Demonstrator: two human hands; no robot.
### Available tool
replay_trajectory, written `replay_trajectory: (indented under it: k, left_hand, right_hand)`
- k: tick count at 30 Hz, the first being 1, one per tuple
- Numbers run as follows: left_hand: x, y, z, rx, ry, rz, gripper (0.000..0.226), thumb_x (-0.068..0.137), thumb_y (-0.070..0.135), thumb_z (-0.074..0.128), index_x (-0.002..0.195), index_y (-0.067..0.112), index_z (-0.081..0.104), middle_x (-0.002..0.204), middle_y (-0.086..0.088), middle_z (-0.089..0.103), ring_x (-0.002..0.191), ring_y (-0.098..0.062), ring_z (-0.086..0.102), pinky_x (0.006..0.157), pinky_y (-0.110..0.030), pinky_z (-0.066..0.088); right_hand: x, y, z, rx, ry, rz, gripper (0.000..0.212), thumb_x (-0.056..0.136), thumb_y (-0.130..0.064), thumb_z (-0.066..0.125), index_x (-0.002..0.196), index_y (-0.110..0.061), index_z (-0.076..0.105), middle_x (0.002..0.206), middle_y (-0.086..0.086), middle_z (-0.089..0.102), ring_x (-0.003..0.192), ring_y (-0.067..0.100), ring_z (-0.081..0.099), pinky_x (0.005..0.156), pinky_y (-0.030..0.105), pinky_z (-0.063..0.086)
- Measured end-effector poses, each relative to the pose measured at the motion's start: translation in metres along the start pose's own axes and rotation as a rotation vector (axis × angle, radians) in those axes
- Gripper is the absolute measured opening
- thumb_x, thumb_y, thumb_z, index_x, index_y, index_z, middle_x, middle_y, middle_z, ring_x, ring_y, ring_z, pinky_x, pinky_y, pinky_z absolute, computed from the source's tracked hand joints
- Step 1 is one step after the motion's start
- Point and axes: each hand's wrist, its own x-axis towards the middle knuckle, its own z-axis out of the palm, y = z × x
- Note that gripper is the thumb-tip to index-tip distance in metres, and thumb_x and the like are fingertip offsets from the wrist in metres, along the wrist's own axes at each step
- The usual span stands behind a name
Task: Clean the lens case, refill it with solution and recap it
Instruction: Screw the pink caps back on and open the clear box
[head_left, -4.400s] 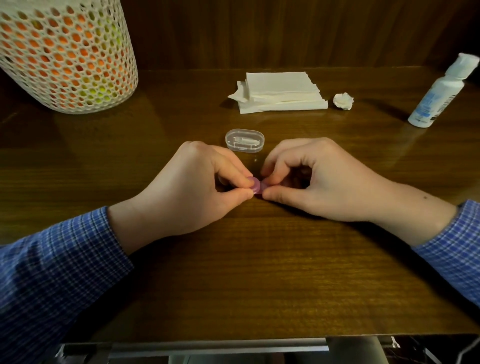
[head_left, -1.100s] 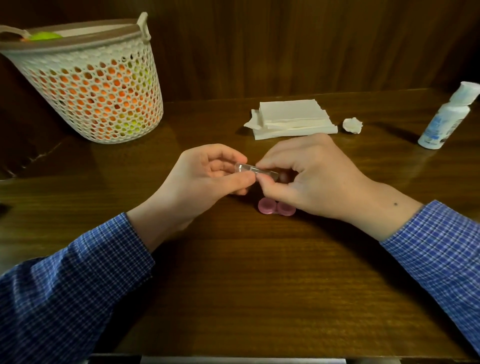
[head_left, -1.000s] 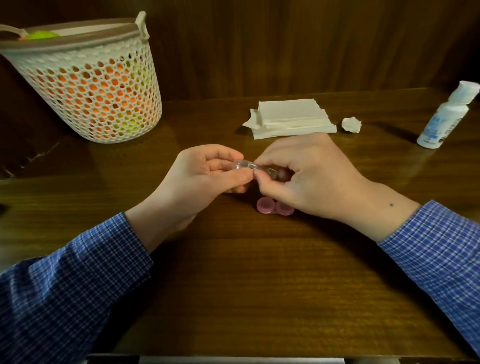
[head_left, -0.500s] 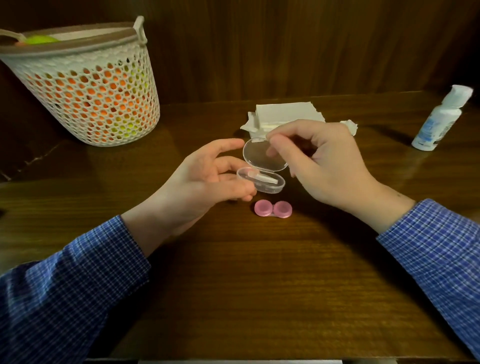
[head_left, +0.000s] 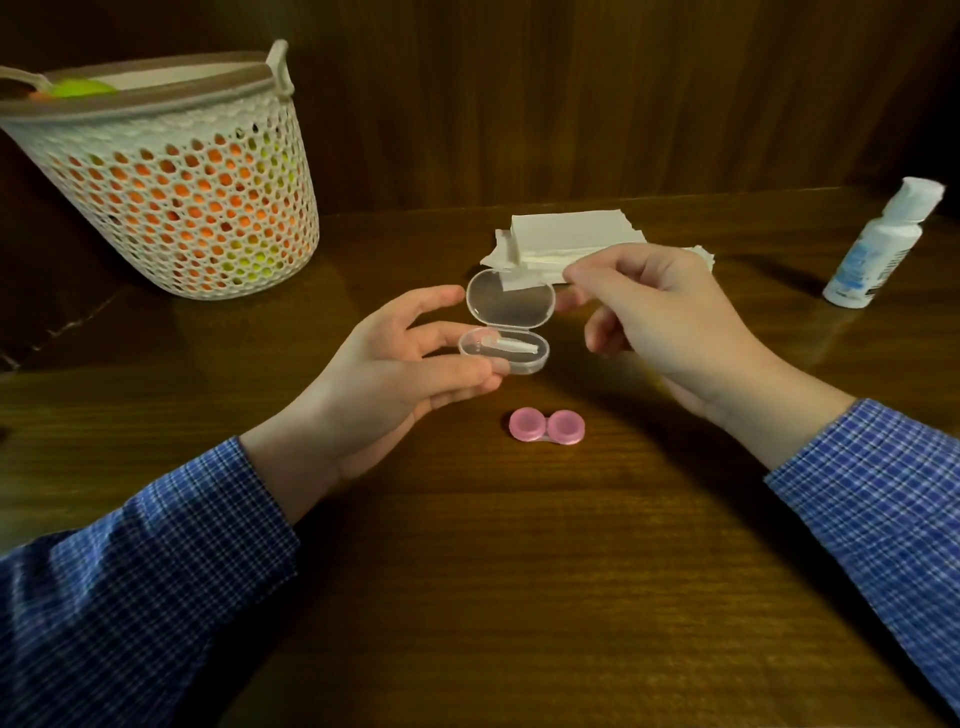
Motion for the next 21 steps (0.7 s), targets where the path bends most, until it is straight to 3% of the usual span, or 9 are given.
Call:
replay_trajectory:
  k: [4, 9, 12, 16, 21]
  left_hand:
    - [0.004, 0.001, -0.003, -0.005, 0.073, -0.007, 0.099, 0.068, 0.005, 0.077, 0.156, 0.018, 0.035, 0.131, -0.020, 0.067, 0.112, -0.030, 0.074, 0.093, -0.037, 0.061]
    - [0.005, -0.003, -0.003, 0.027, 0.077, -0.017, 0.102, 0.061, 0.012, 0.085, 0.151, 0.021, 0.037, 0.125, -0.017, 0.070, 0.111, -0.028, 0.074, 0.092, -0.036, 0.061]
    - [0.008, -0.006, -0.001, 0.042, 0.080, -0.030, 0.104, 0.058, 0.011, 0.089, 0.149, 0.024, 0.040, 0.114, -0.010, 0.076, 0.110, -0.028, 0.075, 0.088, -0.033, 0.062]
    - [0.008, -0.007, -0.001, 0.097, 0.090, -0.033, 0.100, 0.067, 0.003, 0.087, 0.152, 0.026, 0.039, 0.122, -0.012, 0.072, 0.110, -0.029, 0.075, 0.093, -0.039, 0.062]
    - [0.006, -0.006, 0.002, 0.077, 0.083, -0.027, 0.099, 0.062, 0.009, 0.085, 0.149, 0.024, 0.040, 0.116, -0.011, 0.076, 0.107, -0.028, 0.076, 0.089, -0.036, 0.062]
  right_hand:
    - [-0.012, 0.006, -0.016, -0.205, -0.197, -0.115, 0.008, 0.088, -0.032, 0.073, 0.089, -0.024, 0.075, 0.081, -0.012, 0.075, 0.064, 0.005, 0.068, 0.061, 0.017, 0.054]
    - [-0.029, 0.013, -0.024, -0.483, -0.487, -0.235, 0.025, 0.072, -0.050, 0.081, 0.091, -0.036, 0.071, 0.096, -0.014, 0.071, 0.083, 0.010, 0.069, 0.067, 0.029, 0.059]
    - [-0.030, 0.015, -0.023, -0.501, -0.517, -0.312, 0.024, 0.073, -0.047, 0.082, 0.093, -0.038, 0.071, 0.098, -0.019, 0.068, 0.087, 0.009, 0.067, 0.068, 0.023, 0.057]
    - [-0.030, 0.017, -0.022, -0.479, -0.555, -0.370, 0.012, 0.078, -0.036, 0.080, 0.090, -0.034, 0.077, 0.093, -0.017, 0.072, 0.089, 0.007, 0.068, 0.070, 0.018, 0.054]
    - [-0.023, 0.006, -0.034, -0.195, -0.491, -0.328, 0.021, 0.079, -0.038, 0.077, 0.097, -0.029, 0.081, 0.089, -0.002, 0.078, 0.083, 0.017, 0.071, 0.077, 0.026, 0.059]
